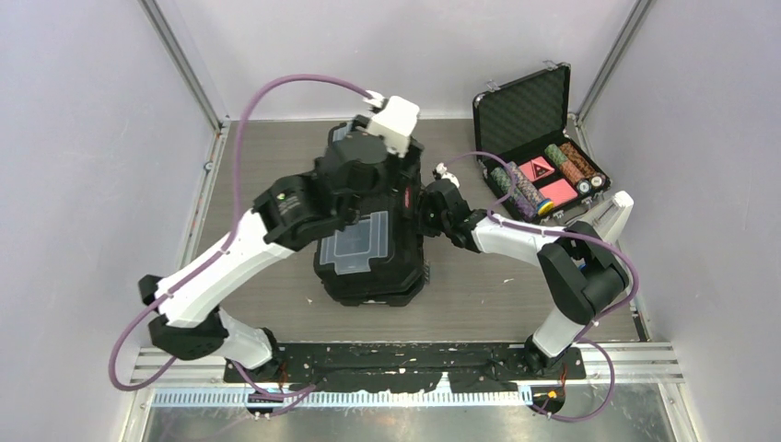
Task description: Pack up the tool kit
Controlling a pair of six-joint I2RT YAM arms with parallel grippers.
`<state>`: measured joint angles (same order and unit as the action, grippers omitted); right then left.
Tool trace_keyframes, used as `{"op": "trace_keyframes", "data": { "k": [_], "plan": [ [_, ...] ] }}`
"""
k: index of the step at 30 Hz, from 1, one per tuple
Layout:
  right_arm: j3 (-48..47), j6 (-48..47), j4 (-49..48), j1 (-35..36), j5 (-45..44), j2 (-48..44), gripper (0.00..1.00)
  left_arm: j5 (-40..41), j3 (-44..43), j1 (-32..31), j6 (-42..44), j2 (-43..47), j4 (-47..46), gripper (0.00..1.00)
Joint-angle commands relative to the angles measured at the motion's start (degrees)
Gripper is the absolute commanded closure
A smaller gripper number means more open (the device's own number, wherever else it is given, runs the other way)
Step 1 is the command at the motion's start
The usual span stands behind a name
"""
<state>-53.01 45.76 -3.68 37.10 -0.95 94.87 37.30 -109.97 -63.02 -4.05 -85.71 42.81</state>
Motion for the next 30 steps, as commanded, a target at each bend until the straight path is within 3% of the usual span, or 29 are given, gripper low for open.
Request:
{"op": "trace_keyframes", "data": {
  "k": [1, 7, 17, 23, 30],
  "plan": [
    [-0.5, -2.0, -6.9, 0.3, -2.3, -2.4, 0.70, -7.3, 8.1, 6.4, -6.9, 7.9, -2.9, 0.34],
    [-1.5, -5.6, -6.8, 0.3, 1.3, -7.4, 0.60, -15.4, 21.3, 15.3, -13.4, 17.9, -6.7, 0.32],
    [-1.9, -8.1, -13.2, 0.3, 12.1, -14.6, 0.41, -23.8, 31.8, 24.3, -16.3, 25.3, -8.4, 0.24],
    [0.1, -9.8, -8.8, -0.7, 7.3, -19.3, 0.39, -24.9, 34.3, 26.2, -16.7, 27.5, -9.1, 0.23],
    [3.0, -14.3, -0.1, -5.1, -4.7, -28.6, 0.32, -25.0, 34.3, 27.1, -15.0, 28.1, -7.7, 0.21]
  ]
}}
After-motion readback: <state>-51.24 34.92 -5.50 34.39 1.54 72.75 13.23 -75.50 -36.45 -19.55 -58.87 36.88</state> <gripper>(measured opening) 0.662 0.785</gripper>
